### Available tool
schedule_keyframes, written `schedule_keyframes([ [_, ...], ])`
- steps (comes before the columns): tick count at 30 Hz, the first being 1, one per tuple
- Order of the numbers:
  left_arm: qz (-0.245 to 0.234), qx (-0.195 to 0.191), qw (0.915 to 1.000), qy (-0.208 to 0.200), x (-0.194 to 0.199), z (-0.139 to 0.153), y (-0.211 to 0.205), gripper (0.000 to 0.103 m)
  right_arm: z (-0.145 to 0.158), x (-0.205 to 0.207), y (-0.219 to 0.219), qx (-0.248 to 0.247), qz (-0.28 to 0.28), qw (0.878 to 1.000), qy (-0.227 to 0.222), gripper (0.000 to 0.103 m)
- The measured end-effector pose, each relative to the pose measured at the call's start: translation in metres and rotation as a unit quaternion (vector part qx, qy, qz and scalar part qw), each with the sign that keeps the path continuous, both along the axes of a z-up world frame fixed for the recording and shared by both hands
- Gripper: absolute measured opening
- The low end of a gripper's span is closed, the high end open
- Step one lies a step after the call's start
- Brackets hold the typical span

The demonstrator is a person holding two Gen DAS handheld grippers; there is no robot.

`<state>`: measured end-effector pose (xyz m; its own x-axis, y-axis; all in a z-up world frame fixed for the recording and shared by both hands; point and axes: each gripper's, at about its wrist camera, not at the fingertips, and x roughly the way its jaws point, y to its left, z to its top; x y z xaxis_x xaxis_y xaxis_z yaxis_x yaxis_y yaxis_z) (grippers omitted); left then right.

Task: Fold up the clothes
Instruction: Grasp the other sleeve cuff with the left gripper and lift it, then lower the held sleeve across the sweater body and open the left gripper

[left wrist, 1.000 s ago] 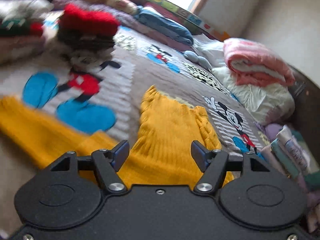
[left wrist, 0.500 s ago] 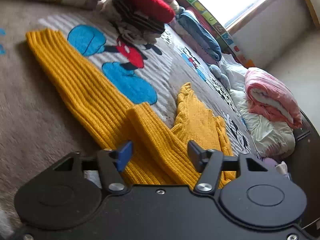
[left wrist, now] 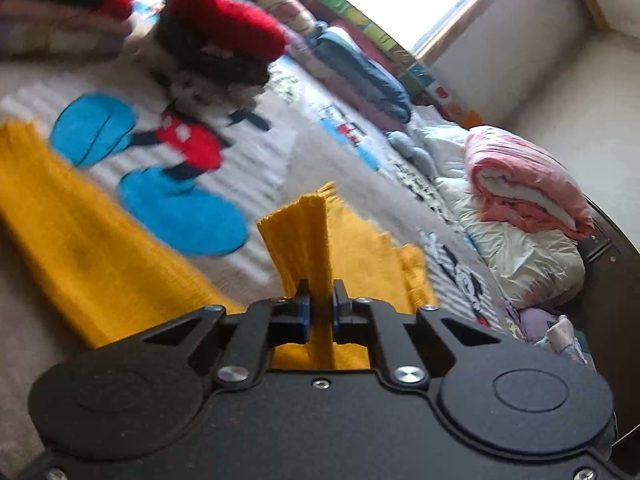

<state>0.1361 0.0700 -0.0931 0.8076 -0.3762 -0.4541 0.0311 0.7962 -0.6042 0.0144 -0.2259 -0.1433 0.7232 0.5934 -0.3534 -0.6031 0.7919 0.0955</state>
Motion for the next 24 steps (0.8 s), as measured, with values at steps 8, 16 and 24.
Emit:
schedule_keyframes([
  [8, -0.031, -0.017, 0.9987, -0.037, 0.021, 0.041, -0.032, 0.006, -0.002, 0.003, 0.003, 0.001, 0.016, 1.0, 0.011, 0.1],
  [16, -0.062, -0.039, 0.9965, -0.042, 0.061, 0.059, -0.072, 0.006, -0.002, 0.006, -0.003, 0.025, 0.008, 0.999, 0.028, 0.1],
  [24, -0.068, -0.025, 0.9973, -0.01, 0.104, 0.046, -0.12, 0.006, -0.005, 0.019, -0.018, 0.079, 0.006, 0.995, 0.068, 0.099],
])
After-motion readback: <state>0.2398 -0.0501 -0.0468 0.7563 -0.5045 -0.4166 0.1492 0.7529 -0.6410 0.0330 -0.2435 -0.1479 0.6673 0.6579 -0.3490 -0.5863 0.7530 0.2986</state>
